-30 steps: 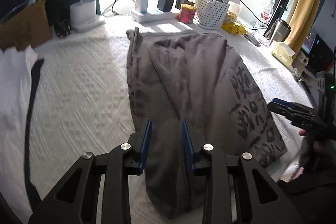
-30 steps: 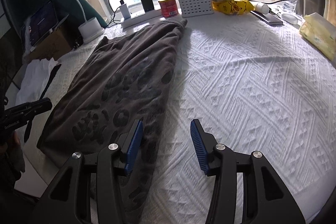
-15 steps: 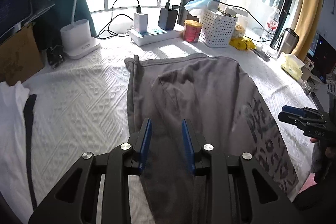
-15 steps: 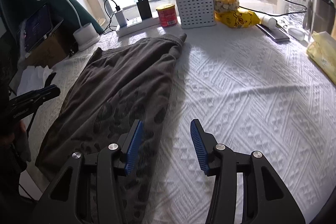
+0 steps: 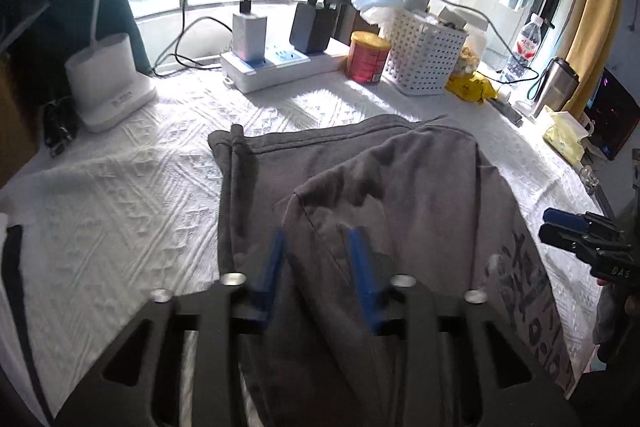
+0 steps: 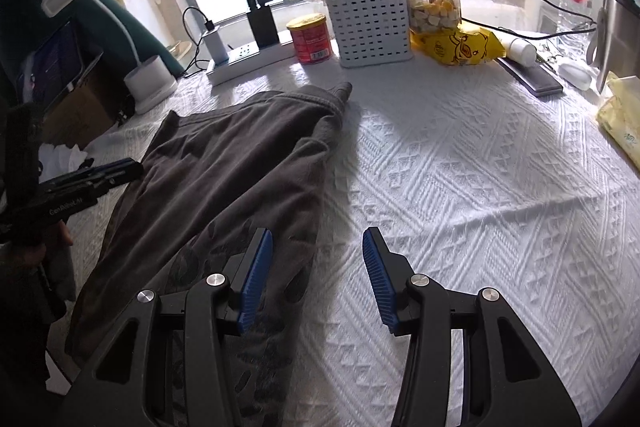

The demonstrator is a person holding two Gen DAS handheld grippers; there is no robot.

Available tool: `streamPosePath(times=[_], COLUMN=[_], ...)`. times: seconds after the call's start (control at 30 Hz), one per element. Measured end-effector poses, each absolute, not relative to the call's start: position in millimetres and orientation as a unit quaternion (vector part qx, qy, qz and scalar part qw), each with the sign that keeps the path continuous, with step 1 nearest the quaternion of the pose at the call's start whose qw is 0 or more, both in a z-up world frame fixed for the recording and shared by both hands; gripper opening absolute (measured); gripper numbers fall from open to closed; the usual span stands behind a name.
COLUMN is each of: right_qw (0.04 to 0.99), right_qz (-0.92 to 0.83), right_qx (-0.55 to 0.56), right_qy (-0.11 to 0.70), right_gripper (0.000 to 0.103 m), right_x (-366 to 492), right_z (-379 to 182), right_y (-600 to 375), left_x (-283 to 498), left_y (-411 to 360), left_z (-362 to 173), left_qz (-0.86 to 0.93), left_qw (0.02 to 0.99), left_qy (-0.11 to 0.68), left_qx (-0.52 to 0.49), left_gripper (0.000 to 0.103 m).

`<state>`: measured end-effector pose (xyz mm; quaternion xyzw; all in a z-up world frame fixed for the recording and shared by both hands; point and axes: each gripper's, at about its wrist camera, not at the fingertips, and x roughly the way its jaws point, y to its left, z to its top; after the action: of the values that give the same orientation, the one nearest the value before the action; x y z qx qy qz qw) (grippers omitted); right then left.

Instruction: Fold small clothes

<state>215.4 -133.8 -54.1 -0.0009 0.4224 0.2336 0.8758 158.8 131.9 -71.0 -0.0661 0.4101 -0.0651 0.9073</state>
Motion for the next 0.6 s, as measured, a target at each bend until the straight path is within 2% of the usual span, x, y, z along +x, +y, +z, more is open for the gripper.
streamPosePath(times=[0.03,0.27,0.47,0.53,0.6], right_qw=[0.876,0.875,0.875,0.876,0.876], right_qz=[0.232,0.224,0.217,0.219,0.221], right_qx=[-0.001,0.005,0.009,0.008,0.005], right_qy=[0.423,0.429,0.433,0.430,0.429], right_gripper=[0.050,0.050,0.050,0.050,0.050], right_x=[217,240,261,270,281], right_z=[-54,-59,-61,-60,-61], right_y=[-134,-137,-136,-134,-133], left_x=[162,183,193,196,198], left_y=[132,135,134,133,133], left_z=[-73,-89,-92,-92,-91], left_qz=[-0.066,-0.075,-0.089,-0.095,-0.097], left_qw=[0.907,0.894,0.899,0.900,0.899], left_qy=[0.411,0.435,0.425,0.422,0.423], left_qx=[-0.068,-0.078,-0.063,-0.055,-0.051], left_gripper=[0.053,0.053,0.052,0.025,0.016])
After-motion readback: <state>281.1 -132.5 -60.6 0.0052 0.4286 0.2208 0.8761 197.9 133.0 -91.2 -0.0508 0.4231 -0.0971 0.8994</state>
